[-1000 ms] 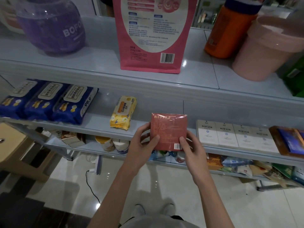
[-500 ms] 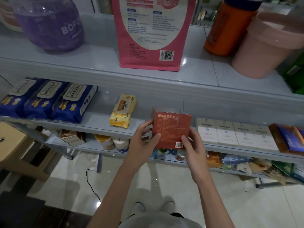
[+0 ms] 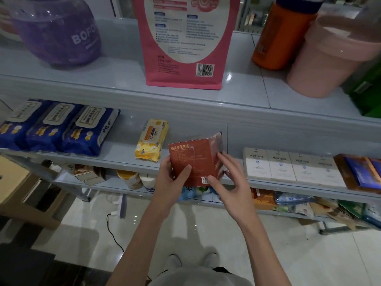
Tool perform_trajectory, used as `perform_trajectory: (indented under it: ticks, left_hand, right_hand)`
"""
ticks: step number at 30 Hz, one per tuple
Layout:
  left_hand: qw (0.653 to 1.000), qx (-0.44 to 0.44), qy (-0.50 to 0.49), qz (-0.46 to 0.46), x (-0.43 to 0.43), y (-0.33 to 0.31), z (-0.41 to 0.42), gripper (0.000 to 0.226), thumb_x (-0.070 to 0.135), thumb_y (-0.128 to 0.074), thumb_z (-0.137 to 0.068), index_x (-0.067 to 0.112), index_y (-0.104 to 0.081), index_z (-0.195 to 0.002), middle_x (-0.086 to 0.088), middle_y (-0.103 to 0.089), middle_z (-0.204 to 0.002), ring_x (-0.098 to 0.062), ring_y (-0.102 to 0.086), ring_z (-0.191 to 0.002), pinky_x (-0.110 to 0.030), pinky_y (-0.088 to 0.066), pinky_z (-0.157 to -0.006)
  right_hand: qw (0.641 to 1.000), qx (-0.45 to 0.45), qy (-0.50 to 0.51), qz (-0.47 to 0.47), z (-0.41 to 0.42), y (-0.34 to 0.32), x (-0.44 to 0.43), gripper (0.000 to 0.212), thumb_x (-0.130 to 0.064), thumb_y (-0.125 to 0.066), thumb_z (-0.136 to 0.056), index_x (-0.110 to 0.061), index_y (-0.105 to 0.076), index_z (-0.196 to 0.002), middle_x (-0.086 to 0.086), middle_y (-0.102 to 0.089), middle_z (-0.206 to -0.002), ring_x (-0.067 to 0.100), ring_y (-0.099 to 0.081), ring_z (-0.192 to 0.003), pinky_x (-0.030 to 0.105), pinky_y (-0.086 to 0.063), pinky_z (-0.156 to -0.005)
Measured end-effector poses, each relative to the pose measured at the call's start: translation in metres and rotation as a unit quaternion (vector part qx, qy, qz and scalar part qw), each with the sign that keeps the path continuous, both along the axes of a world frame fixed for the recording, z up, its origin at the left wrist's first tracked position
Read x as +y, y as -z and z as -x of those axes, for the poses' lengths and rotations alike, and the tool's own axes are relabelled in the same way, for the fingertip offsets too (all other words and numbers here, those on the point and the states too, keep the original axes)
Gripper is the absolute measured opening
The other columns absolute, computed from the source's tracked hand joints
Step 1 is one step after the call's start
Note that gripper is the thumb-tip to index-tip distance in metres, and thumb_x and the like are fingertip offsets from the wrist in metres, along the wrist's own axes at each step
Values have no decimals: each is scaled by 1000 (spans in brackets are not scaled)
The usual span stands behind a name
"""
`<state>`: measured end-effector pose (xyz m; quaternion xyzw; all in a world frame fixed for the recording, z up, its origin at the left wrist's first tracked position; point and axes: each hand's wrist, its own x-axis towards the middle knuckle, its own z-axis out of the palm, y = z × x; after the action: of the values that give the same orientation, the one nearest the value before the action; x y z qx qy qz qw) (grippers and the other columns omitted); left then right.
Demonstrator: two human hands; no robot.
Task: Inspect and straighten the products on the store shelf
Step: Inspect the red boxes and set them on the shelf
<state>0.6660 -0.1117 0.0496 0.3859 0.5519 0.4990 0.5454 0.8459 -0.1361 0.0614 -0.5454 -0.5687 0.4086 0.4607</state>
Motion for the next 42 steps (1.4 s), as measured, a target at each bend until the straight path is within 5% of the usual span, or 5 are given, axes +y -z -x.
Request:
perform_trajectory:
  ticks: [5, 9, 13, 23, 42]
  left_hand:
    - [999, 44, -13, -11, 1, -4, 0, 58, 46, -71, -86, 26, -54, -137, 6, -66, -126, -11, -64, -116, -34, -57, -94]
    - [1000, 17, -26, -2, 2, -9, 0, 53, 40, -70, -88, 22, -49, -134, 3, -63, -126, -8, -64, -111, -22, -58, -80]
    - [1000, 5, -1, -15, 0, -11, 1, 47, 47, -67, -82, 25, -59, -123, 3, -67, -125, -14, -64, -117, -38, -56, -97]
    - [994, 86, 43, -54, -2, -8, -4, 62, 49, -67, -87, 36, -53, -145, 1, -50, -139, -9, -53, -128, -45, -59, -96]
    - [999, 8, 32, -2, -5, -3, -4, 57, 27, -72, -92, 25, -45, -142, 2, -61, -132, -12, -62, -121, -34, -60, -92]
  right_hand:
    - [999, -13, -21, 35, -3, 3, -2, 77, -27, -85, -82, -44, -44, -145, -25, -44, -151, -12, -43, -134, 7, -43, -101]
    - [999, -2, 0, 35, -4, 7, -1, 67, -19, -81, -88, -37, -48, -144, -20, -52, -146, -5, -48, -134, 32, -50, -110]
    - [997, 34, 39, 49, -3, 8, 1, 55, -36, -75, -92, -43, -51, -141, -25, -58, -137, 2, -53, -132, 57, -54, -101]
    - [986, 108, 91, 86, -4, 12, 2, 39, -36, -46, -108, -32, -52, -147, -21, -63, -131, -16, -61, -111, 5, -49, -84]
    - [999, -2, 15, 39, -1, 7, 2, 55, -50, -62, -91, -65, -45, -141, -14, -37, -131, -3, -46, -124, 39, -56, -101]
